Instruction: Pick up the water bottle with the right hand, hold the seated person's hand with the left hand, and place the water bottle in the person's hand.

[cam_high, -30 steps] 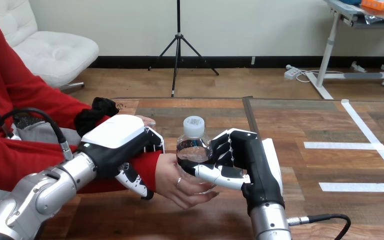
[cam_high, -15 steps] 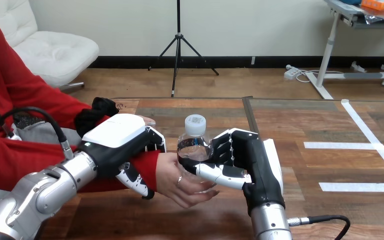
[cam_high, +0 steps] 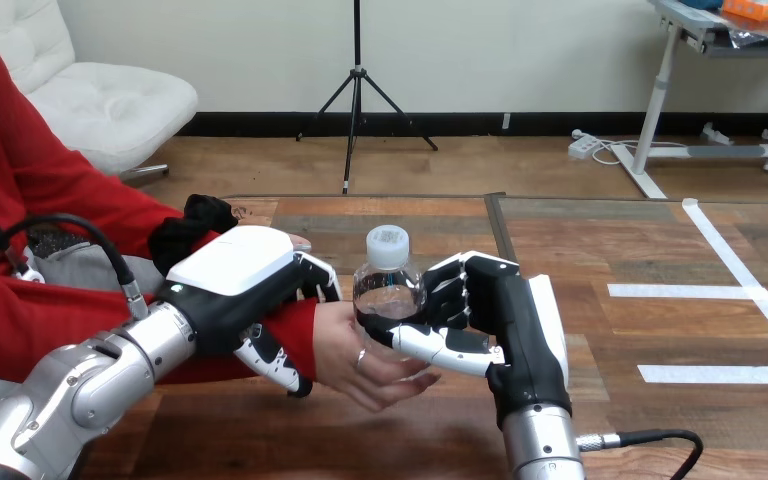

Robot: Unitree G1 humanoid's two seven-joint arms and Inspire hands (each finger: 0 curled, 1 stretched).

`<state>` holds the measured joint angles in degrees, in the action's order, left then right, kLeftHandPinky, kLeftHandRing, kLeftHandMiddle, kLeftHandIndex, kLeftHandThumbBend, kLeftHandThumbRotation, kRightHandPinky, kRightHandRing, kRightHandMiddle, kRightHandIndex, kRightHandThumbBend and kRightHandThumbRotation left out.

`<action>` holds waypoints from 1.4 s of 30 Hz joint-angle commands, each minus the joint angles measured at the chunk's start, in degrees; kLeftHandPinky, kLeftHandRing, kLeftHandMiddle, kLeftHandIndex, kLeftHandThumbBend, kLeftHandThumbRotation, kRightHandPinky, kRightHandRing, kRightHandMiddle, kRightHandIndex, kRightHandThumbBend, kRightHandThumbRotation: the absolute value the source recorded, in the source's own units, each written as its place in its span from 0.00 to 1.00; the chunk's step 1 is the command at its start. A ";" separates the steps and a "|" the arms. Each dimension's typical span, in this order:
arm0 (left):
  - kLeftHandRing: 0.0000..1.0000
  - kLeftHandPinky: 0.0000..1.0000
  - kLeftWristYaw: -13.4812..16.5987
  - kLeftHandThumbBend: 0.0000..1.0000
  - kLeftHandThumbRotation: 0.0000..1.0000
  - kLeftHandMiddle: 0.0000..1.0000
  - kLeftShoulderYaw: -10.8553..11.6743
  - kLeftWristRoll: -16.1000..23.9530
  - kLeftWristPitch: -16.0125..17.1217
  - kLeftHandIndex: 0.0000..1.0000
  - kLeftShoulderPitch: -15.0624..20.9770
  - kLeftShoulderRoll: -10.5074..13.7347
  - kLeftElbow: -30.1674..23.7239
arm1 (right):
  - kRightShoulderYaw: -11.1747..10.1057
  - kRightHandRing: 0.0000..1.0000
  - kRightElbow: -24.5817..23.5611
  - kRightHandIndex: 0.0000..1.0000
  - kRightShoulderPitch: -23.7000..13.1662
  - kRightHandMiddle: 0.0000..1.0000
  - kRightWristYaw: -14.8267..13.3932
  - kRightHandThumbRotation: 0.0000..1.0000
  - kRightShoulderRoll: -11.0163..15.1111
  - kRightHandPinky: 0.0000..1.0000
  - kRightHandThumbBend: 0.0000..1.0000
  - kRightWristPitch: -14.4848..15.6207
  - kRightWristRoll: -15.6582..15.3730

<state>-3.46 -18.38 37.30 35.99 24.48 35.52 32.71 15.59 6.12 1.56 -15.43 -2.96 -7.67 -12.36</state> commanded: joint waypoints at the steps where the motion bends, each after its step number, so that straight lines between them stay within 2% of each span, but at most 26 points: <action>1: 0.59 0.53 5.97 0.81 0.18 0.64 3.59 -1.04 1.48 0.68 7.87 -2.82 -7.17 | 2.67 0.52 -2.44 0.51 -5.28 0.54 -0.95 0.18 -4.57 0.48 0.94 -2.93 -2.41; 4: 0.61 0.54 6.58 0.82 0.21 0.67 3.67 -0.76 1.38 0.71 7.51 -2.65 -7.78 | 2.62 0.61 -2.18 0.60 -5.25 0.62 -1.75 0.25 -4.43 0.58 0.95 -3.46 -2.99; 12: 0.67 0.58 6.53 0.83 0.27 0.73 4.20 -0.90 0.60 0.77 5.86 -2.01 -10.16 | 1.90 0.75 -1.52 0.74 -4.74 0.74 -2.61 0.35 -4.46 0.73 0.99 -5.40 -2.14; 17: 0.71 0.62 6.04 0.87 0.35 0.78 4.69 -1.53 0.12 0.82 4.76 -1.86 -11.53 | 1.52 0.84 -1.58 0.83 -4.44 0.82 -2.31 0.42 -4.12 0.81 1.00 -5.96 -1.66; 23: 0.78 0.69 4.86 0.93 0.36 0.83 5.47 -2.82 -0.73 0.86 3.17 -1.86 -13.29 | 0.90 0.92 -1.95 0.91 -3.82 0.89 -1.81 0.47 -3.55 0.87 1.00 -7.08 -0.99; 30: 0.85 0.76 3.78 0.98 0.37 0.88 6.19 -3.38 -1.96 0.91 1.23 -1.69 -15.56 | 0.05 0.95 -1.58 0.96 -3.52 0.92 -1.26 0.51 -2.66 0.90 1.00 -8.30 -0.57; 42: 0.93 0.84 3.73 1.00 0.53 0.96 6.79 -3.99 -2.04 0.99 -1.17 -1.30 -17.24 | -1.54 0.98 -1.61 1.00 -3.00 0.95 0.74 0.61 -1.40 0.95 1.00 -8.31 1.03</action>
<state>0.05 -13.09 34.19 34.47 24.29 33.98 17.10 15.19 6.12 1.43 -15.23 -2.74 -14.49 -12.12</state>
